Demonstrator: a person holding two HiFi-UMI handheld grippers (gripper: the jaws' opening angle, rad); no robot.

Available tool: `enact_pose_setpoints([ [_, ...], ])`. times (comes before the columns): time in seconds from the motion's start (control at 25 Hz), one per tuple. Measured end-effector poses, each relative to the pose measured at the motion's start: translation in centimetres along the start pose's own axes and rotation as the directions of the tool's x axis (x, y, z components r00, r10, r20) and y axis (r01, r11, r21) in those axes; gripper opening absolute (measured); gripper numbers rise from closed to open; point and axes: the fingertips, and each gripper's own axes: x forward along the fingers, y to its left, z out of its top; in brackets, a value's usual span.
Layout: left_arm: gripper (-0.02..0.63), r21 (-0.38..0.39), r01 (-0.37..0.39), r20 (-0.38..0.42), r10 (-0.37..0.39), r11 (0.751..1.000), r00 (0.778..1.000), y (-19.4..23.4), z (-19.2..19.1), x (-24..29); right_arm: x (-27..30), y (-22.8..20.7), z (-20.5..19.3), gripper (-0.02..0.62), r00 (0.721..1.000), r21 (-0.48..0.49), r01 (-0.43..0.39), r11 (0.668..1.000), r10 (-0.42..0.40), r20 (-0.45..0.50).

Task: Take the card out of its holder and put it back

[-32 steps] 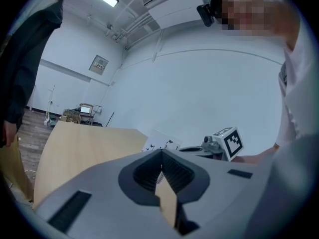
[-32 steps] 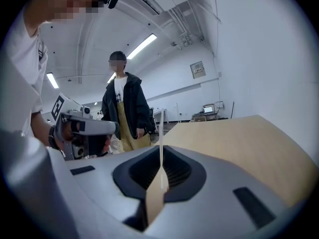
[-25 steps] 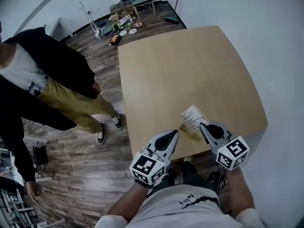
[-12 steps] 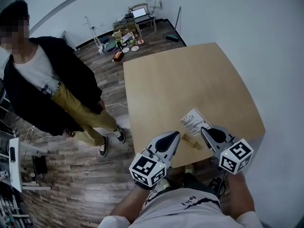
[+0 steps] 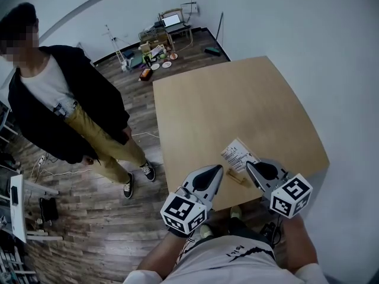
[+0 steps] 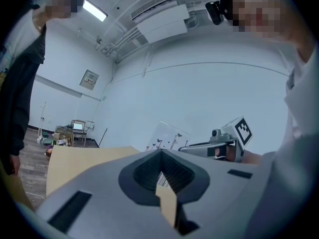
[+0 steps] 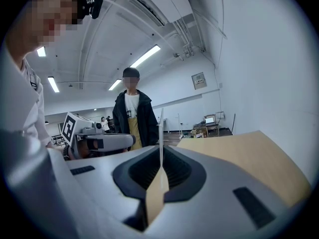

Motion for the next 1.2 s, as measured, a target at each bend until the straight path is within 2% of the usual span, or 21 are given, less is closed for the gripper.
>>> enact_pose_setpoints([
  [0.32,0.012,-0.034,0.005,0.009,-0.005,0.999,1.0,-0.4,0.56,0.11,-0.37,0.24,0.38,0.026,1.0,-0.004,-0.008,1.0,0.008,-0.002],
  [0.84,0.012,-0.034,-0.014,0.027,0.015,0.999,1.0,-0.24,0.79,0.15,-0.61,0.16,0.25,0.026,1.0,-0.007,-0.014,1.0,0.014,0.003],
  [1.2,0.012,-0.037,-0.021,0.018,0.022,0.999,1.0,0.15,0.0,0.39,-0.31,-0.45,-0.34,0.026,1.0,-0.012,-0.007,1.0,0.007,-0.026],
])
